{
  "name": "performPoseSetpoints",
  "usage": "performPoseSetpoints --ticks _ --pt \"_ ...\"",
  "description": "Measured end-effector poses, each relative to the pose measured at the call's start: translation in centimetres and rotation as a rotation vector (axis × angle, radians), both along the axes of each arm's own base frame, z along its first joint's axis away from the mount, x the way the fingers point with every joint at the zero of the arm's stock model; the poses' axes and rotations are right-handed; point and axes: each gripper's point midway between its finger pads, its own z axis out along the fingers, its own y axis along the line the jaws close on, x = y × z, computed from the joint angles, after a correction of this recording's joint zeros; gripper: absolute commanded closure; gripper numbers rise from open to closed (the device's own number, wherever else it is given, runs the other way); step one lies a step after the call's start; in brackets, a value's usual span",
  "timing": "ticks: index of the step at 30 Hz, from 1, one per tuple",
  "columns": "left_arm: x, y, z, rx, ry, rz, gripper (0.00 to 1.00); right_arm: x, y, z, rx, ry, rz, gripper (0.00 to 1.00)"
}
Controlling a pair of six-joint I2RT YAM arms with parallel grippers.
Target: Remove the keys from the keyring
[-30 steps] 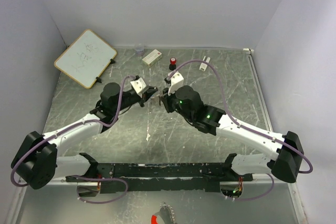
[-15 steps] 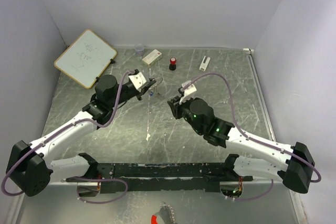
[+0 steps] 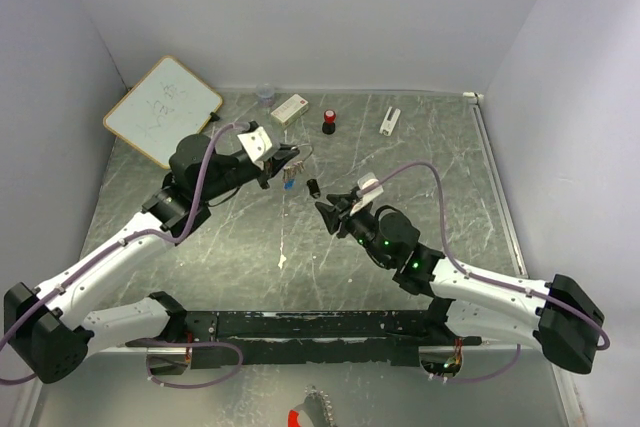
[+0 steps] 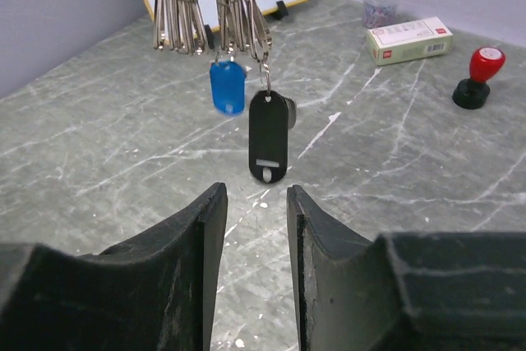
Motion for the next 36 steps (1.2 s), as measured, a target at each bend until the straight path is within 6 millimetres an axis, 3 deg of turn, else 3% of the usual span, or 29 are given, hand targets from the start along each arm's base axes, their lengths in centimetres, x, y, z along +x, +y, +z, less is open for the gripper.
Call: performPoseSetpoints --ticks 12,36 --pt "-1.1 -0.5 0.2 -0.018 0.093 -0.026 0.89 -0.2 0.9 0.7 0.048 -0.067 0.045 0.56" --pt "-4.1 -1.6 1.1 -0.064 0.148 -0.138 0.88 0.5 0.9 1.3 0.029 -0.133 0.024 0.54"
